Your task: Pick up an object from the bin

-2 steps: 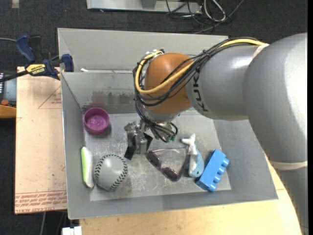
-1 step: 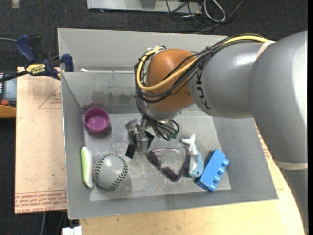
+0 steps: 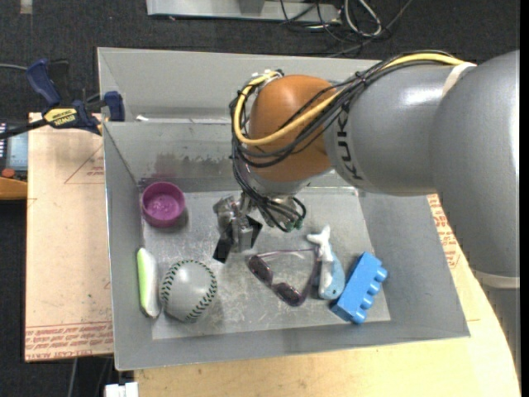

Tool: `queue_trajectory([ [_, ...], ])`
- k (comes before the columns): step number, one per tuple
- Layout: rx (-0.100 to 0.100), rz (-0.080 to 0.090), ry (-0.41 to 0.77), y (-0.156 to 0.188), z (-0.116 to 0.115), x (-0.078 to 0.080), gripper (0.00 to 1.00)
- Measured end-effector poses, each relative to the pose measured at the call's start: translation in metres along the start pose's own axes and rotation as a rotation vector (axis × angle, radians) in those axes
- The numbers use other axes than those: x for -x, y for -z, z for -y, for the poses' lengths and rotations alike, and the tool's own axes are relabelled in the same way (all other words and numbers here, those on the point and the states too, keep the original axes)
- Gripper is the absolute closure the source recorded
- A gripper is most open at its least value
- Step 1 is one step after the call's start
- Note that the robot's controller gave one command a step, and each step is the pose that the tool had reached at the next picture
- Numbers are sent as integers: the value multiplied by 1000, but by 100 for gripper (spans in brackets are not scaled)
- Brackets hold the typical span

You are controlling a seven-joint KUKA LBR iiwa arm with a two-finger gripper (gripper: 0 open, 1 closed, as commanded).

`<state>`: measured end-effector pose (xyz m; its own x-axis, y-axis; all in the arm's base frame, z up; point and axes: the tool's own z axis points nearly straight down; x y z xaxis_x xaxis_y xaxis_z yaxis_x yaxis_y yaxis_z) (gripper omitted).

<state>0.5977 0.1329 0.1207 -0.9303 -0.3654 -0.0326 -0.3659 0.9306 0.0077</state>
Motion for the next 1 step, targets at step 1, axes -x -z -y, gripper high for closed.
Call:
queue_trajectory([
  [1,1,-1,-1,19,-1,1,100],
])
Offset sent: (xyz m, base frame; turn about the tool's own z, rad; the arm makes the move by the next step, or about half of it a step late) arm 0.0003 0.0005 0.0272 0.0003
